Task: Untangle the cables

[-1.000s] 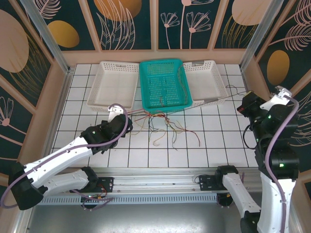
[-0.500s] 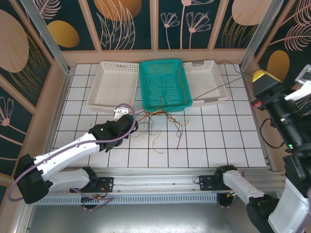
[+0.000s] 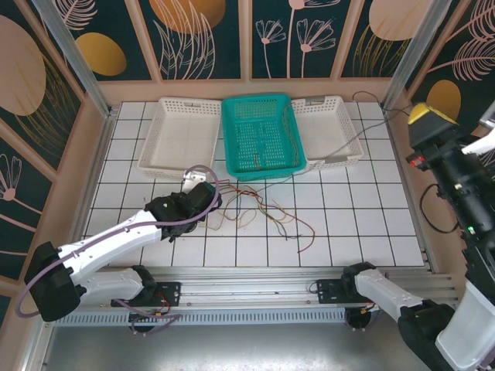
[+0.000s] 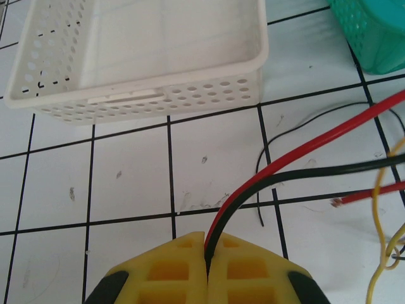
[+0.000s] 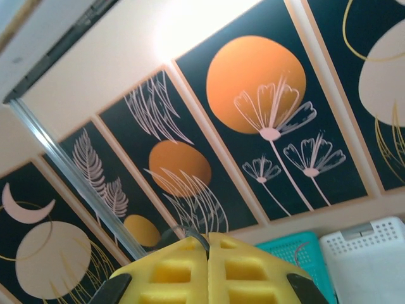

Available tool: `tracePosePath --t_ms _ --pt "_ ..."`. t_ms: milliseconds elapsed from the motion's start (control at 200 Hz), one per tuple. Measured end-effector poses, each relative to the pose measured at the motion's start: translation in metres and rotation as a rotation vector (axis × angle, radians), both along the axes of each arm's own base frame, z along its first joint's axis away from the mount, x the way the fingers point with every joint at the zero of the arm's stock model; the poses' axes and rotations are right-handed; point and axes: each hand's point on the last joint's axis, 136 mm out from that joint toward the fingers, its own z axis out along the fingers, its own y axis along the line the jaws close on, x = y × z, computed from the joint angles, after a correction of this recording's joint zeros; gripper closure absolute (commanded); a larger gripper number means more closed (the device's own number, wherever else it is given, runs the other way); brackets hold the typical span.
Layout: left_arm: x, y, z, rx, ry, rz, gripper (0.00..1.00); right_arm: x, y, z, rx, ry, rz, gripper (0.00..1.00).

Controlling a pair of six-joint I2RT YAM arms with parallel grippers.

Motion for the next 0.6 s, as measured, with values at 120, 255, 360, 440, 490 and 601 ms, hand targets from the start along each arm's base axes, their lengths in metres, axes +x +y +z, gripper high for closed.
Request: tracePosePath --t_ms 120,255,360,440,490,601 --pt "-0.001 -0.003 -0.010 0.016 0.032 -0.007 1.00 0.013 0.005 -0.002 -0.004 0.012 0.005 1.00" --pt "-0.002 -0.005 -0.009 -0.001 0.040 -0.016 1.00 0.036 0.028 -0.031 -0.035 0.084 0.096 1.00" --pt "-0.003 -0.007 -0.006 -0.023 0.038 -0.023 1.00 0.076 0.053 -0.108 -0.072 0.253 0.178 1.00" --pt "-0.004 -0.008 -0.004 -0.037 0.037 -0.028 1.00 0.100 0.068 -0.187 -0.097 0.435 0.221 1.00" --pt "-0.005 -0.009 -0.004 -0.044 0.039 -0.032 1.00 0.107 0.075 -0.231 -0.111 0.534 0.245 1.00" --pt "-0.005 -0.010 -0.005 -0.049 0.044 -0.036 1.00 0.107 0.093 -0.294 -0.135 0.662 0.307 1.00"
